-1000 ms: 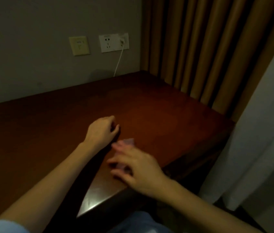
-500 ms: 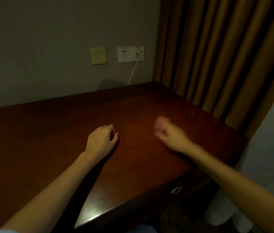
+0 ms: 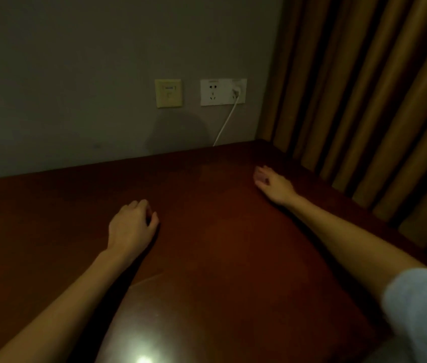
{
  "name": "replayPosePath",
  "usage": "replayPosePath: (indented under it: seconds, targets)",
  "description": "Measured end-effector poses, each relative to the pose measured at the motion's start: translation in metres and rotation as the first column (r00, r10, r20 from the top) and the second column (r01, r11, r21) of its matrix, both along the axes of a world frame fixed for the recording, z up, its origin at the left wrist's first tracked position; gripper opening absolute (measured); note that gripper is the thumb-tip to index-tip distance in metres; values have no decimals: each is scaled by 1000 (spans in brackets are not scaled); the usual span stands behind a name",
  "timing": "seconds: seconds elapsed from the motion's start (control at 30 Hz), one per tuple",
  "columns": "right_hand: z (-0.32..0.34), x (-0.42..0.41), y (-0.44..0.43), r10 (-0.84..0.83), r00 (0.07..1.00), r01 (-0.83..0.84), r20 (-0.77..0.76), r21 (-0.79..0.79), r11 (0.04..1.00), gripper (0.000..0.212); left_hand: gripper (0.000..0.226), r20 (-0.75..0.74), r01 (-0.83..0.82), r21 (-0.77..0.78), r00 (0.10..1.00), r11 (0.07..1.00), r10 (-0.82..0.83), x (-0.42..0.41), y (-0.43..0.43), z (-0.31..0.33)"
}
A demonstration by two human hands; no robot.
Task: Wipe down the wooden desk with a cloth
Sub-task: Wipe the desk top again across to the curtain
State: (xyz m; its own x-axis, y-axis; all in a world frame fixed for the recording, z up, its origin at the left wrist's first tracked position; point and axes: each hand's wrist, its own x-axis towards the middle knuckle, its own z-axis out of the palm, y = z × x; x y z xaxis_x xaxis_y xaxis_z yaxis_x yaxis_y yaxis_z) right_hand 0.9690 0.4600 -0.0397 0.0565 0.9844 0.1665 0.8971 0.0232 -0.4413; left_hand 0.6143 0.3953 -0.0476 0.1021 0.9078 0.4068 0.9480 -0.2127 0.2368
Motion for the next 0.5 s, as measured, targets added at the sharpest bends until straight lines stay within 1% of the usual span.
replayPosePath:
  seconds: [0.03, 0.07, 0.1, 0.13, 0.2, 0.23, 0.27, 0.3, 0.33, 0.37, 0.4, 0.43, 0.47, 0.5]
  targets:
    - [1, -32, 7, 62, 998, -62, 4, 12, 998, 49, 15, -8, 6, -9, 1000, 1000, -6, 1, 4, 1]
    - [2, -68, 7, 162, 987, -162, -4, 12, 987, 47, 15, -15, 7, -21, 1000, 1000, -7, 1, 9, 2]
    - [2, -103, -2, 291, 957, -291, -11, 2, 957, 47, 15, -22, 2, -28, 1000, 1000, -2, 1, 13, 4]
    - [0, -136, -17, 435, 901, -435, -9, -9, 901, 47, 15, -30, -11, -29, 999, 1000, 11, -1, 17, 4]
    - [-6, -174, -59, 675, 738, -674, 0, -18, 738, 53, 15, -33, -45, -22, 999, 999, 44, -9, 23, 3]
    - [-10, -172, -70, 744, 668, -744, -4, -5, 668, 56, 15, -25, -56, -14, 998, 998, 56, -14, 24, 2]
    - [-11, -156, -70, 778, 628, -778, -2, 0, 628, 56, 14, -16, -58, -6, 998, 998, 58, -21, 23, 0]
    - [-8, -134, -62, 762, 648, -762, -1, -9, 648, 53, 14, -10, -52, -2, 999, 999, 52, -28, 21, -1]
    - [-4, -104, -48, 698, 716, -698, -12, -20, 715, 49, 14, -5, -40, 2, 999, 999, 40, -35, 18, -2]
    - [-3, -67, -25, 568, 822, -569, -27, -21, 822, 45, 14, -4, -24, 3, 1000, 1000, 24, -41, 14, -2]
    - [0, -31, -4, 392, 919, -392, -34, -12, 920, 44, 14, -5, -10, -1, 1000, 1000, 10, -47, 8, -2]
    - [3, -2, 10, 215, 976, -216, -33, -19, 976, 44, 13, -8, 4, -12, 1000, 1000, -4, -50, 1, -1]
    - [5, 17, 20, 74, 997, -74, -29, -24, 997, 45, 13, -15, 15, -23, 1000, 1000, -15, -53, -6, 1]
    - [4, 21, 23, -17, 999, 17, -28, -22, 1000, 44, 12, -22, 18, -36, 1000, 999, -19, -57, -15, 3]
